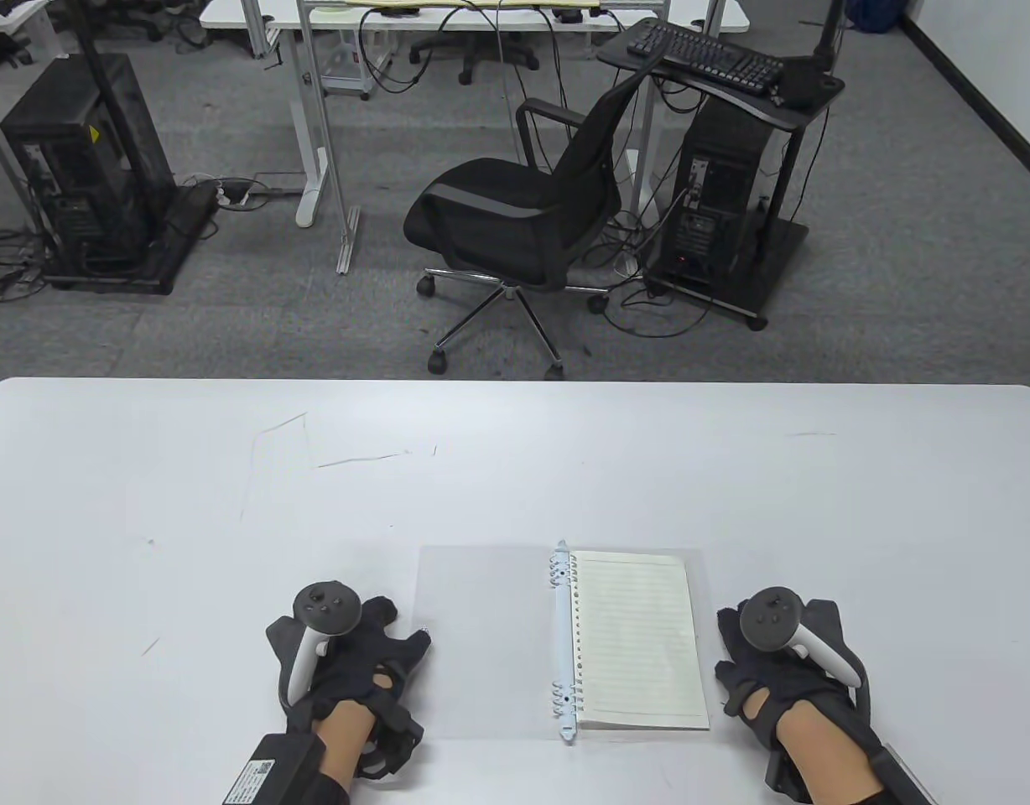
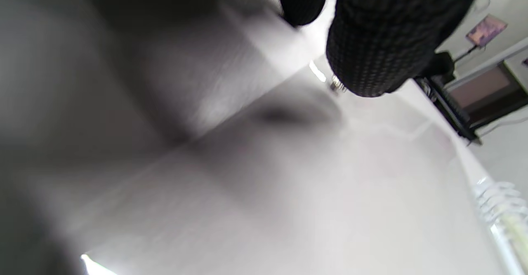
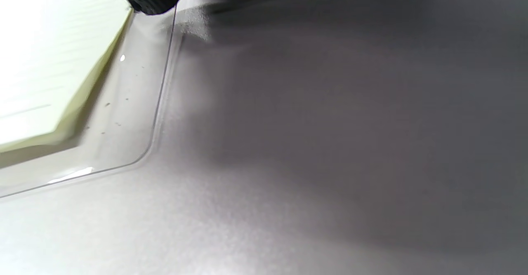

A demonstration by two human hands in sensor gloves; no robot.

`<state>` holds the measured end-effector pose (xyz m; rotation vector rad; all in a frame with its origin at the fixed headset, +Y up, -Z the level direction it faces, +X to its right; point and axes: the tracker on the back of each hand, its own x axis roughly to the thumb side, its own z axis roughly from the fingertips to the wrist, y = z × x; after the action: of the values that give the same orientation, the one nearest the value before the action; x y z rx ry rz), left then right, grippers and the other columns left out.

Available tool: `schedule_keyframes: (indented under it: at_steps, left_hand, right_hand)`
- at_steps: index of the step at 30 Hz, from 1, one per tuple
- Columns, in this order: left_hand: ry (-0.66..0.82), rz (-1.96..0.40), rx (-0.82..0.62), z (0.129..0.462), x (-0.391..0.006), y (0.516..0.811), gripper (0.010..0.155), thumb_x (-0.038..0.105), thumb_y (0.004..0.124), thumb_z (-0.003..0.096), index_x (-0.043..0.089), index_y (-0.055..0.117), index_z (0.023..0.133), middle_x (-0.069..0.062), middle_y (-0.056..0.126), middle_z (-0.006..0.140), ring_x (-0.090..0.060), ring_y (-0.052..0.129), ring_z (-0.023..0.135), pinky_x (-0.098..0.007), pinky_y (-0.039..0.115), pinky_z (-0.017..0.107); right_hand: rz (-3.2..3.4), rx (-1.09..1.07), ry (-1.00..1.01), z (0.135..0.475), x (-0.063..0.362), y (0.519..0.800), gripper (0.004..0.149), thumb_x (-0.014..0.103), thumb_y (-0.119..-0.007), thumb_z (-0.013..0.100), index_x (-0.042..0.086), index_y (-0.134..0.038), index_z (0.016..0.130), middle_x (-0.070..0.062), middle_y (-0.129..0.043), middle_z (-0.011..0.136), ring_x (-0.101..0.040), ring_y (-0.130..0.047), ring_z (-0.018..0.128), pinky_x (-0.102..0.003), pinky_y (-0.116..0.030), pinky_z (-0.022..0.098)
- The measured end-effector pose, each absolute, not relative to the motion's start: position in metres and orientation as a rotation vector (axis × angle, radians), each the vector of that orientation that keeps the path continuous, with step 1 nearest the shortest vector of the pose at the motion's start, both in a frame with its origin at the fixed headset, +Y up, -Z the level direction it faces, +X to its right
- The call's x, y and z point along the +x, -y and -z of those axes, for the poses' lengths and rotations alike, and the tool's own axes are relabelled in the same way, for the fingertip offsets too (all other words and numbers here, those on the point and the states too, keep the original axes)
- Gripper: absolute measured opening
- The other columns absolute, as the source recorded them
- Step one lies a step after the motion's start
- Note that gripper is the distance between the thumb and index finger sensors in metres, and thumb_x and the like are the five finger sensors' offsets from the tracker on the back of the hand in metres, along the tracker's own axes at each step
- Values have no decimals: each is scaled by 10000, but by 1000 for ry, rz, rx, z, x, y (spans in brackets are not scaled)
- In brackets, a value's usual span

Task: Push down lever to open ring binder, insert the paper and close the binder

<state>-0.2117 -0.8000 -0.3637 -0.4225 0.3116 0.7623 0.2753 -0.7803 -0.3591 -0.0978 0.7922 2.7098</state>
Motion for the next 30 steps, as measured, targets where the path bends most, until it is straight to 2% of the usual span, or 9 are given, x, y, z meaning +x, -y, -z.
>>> schedule_keyframes:
  at_steps: [4,9,15,18,19,22,23,26,30]
  left_hand:
    - [-261,-738,-461,365,-200,801,972,561,949,376,308,305,1059,-40,-174,1083,-392,-189,991,-591,-39,643]
    - [-303,-741,-461,367,-199,802,901,505,985,392,315,393,1043,-34,-79,1140,-383,-193,982,-582,-43,634]
    - [-311,-687,-453,367,-208,789,447,524,865,459,355,718,847,55,119,1197,-288,-116,1022,-541,50,690]
    - [-281,-920,-411,363,-209,759,401,504,855,481,352,761,839,6,311,1227,-388,103,1113,-597,230,759]
    - [-272,-967,-369,362,-206,745,398,508,857,480,341,777,833,-8,438,1221,-447,324,1136,-615,370,771]
    - [-192,-967,-348,363,-188,711,401,530,856,478,335,792,823,-7,628,1157,-378,780,998,-550,670,686]
    - [-160,-966,-345,365,-176,701,401,538,853,478,335,795,818,-5,671,1128,-300,938,845,-484,773,602]
    - [-92,-989,-355,369,-136,678,400,536,853,483,326,793,819,-29,682,1112,-212,1056,589,-388,875,430]
    - [-17,-1022,-379,376,-76,665,398,530,855,490,326,784,825,-37,659,1120,-177,1092,494,-341,915,353]
  right_hand:
    - [-2708,-100,-793,359,275,780,685,418,-620,550,266,-220,1085,-12,-46,1143,-404,-9,999,-685,-191,661]
    - [-2707,-106,-787,360,275,780,677,408,-619,550,262,-233,1087,-17,-60,1146,-409,-27,1004,-687,-202,662]
    - [-2684,-108,-803,360,275,780,684,413,-619,552,260,-220,1086,-20,-44,1141,-408,-12,999,-688,-189,658]
    - [-2646,-112,-805,360,277,780,684,413,-618,552,260,-223,1088,-13,-40,1139,-402,0,995,-686,-177,655]
    - [-2639,-112,-805,361,277,780,684,413,-618,552,260,-223,1089,-13,-39,1139,-401,4,993,-685,-173,655]
    - [-2619,-112,-809,361,277,780,686,415,-617,552,255,-222,1089,-16,-33,1137,-402,15,989,-688,-162,649]
    - [-2611,-113,-811,361,277,781,690,420,-618,551,255,-219,1089,-16,-29,1136,-401,19,987,-689,-158,646]
    - [-2573,-115,-818,361,279,781,689,421,-616,553,255,-218,1091,-8,-24,1135,-391,33,983,-684,-144,643]
    - [-2541,-113,-821,362,282,781,684,418,-614,553,258,-226,1093,-2,-25,1134,-380,44,980,-676,-132,641]
